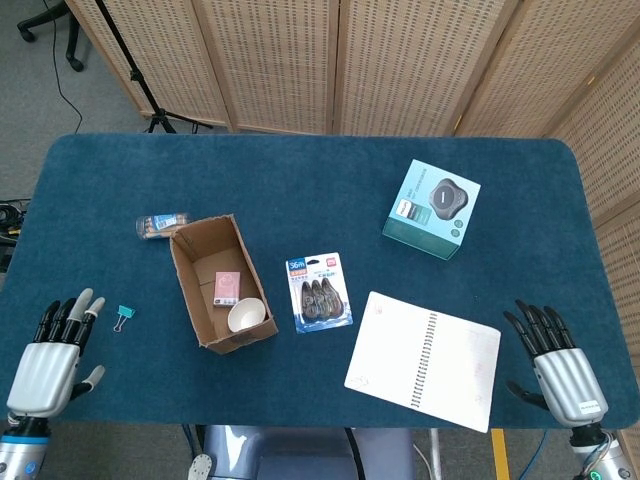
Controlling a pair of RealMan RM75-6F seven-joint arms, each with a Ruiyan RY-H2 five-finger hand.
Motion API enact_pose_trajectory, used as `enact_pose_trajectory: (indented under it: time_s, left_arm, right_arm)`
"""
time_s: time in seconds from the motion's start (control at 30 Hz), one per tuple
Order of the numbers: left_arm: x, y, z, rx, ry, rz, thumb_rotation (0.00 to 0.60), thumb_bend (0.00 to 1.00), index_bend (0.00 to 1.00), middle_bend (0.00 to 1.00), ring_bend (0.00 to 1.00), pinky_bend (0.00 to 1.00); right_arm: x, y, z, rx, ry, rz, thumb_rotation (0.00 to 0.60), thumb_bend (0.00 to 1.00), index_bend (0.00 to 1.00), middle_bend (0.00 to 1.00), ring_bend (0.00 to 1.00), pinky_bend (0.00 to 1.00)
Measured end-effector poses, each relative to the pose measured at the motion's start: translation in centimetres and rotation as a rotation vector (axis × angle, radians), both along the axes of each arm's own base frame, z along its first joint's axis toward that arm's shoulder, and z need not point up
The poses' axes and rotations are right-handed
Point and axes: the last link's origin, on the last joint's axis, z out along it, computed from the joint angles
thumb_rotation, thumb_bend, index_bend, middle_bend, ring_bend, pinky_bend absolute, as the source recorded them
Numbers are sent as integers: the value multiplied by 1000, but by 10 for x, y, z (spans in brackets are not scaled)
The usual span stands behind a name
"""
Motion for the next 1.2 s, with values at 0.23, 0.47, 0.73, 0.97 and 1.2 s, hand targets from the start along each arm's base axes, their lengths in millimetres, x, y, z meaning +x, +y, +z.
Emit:
enact_pose_trajectory:
  time_s: [0.23, 0.47, 0.73, 0.97, 1.2]
  left_arm:
    - [-15, 33, 4, 20, 29, 93, 600, 203, 113, 0, 0, 0]
    - [-29, 69, -1, -43, 62, 200, 600, 217, 280, 0, 0, 0]
    - [-40, 100, -23, -113, 52, 269, 600, 237, 351, 0, 0, 0]
    - [-43, 113, -41, -131, 91, 289, 600, 244, 354, 0, 0, 0]
    - [-41, 119, -59, -151, 106, 299, 600, 247, 363, 0, 0, 0]
  right_arm:
    - [0, 0, -2, 3, 8, 1, 600, 145, 19, 0, 0, 0]
    - [1, 0, -4, 4, 13, 1, 600, 144, 19, 0, 0, 0]
    - [1, 0, -4, 3, 12, 0, 600, 145, 19, 0, 0, 0]
    - [1, -1, -4, 6, 14, 2, 600, 144, 19, 0, 0, 0]
    - [1, -1, -3, 5, 9, 0, 600, 145, 19, 0, 0, 0]
